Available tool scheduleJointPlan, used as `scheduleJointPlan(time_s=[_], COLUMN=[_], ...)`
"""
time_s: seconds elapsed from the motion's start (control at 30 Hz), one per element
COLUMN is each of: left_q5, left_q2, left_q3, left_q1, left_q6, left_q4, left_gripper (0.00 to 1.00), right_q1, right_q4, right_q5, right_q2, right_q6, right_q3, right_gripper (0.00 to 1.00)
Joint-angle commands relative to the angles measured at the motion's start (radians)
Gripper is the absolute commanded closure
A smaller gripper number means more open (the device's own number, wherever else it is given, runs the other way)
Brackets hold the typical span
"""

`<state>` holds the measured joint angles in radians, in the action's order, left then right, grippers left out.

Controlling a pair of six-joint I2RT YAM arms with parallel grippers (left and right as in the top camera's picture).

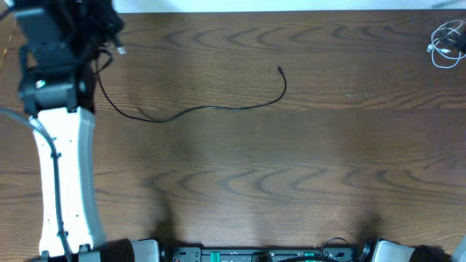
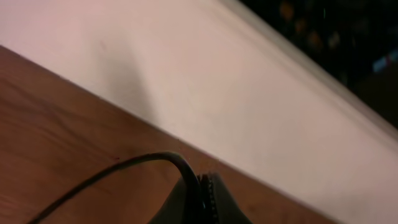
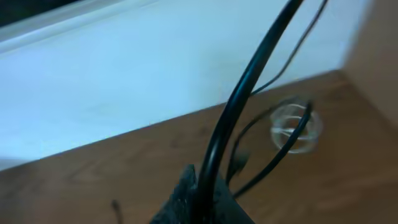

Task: Untangle cables

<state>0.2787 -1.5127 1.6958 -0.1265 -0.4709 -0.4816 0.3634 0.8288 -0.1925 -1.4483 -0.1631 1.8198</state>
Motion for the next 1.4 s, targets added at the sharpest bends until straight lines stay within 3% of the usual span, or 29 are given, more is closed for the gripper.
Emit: scheduleJointPlan(time_s=[0.0,0.37,0.77,0.8,0.9,0.93,0.97,1.0,1.37], left_q5=[0.054,0.05,0.051,0.05,0.05,0.05,0.05,0.05,0.051], left_q2=[-0.031,-0.056,-0.056,-0.056,-0.056,-0.056,-0.056,-0.056,-0.056], left_q3=[0.021,0.021,0.021,0.021,0.019,0.018,0.016,0.016,0.013], left_q1=[0.054,0.173,0.225,0.229,0.24,0.243,0.248,0.252,0.287], left_q6=[0.063,0.108,0.108,0.108,0.108,0.108,0.108,0.108,0.112], left_q4=[-0.01,-0.04,-0.064,-0.065,-0.068,-0.068,-0.068,-0.068,-0.079], left_gripper=[0.93,0.93,0.93,0.92,0.93,0.93,0.92,0.93,0.93], right_q1=[0.114,0.419,0.467,0.469,0.476,0.476,0.475,0.475,0.423], right_q4=[0.019,-0.064,-0.071,-0.061,-0.04,-0.038,-0.035,-0.034,0.004], right_q5=[-0.008,-0.188,-0.085,-0.071,-0.079,-0.086,-0.096,-0.104,-0.262], right_q2=[-0.045,-0.2,-0.426,-0.437,-0.444,-0.438,-0.428,-0.418,-0.246], right_q6=[0.03,0.06,0.011,-0.026,-0.077,-0.077,-0.077,-0.077,-0.033], right_q3=[-0.008,-0.008,-0.008,-0.008,-0.008,-0.008,-0.008,-0.008,-0.008], right_gripper=[0.99,0.99,0.99,0.91,0.35,0.2,0.07,0.01,0.01])
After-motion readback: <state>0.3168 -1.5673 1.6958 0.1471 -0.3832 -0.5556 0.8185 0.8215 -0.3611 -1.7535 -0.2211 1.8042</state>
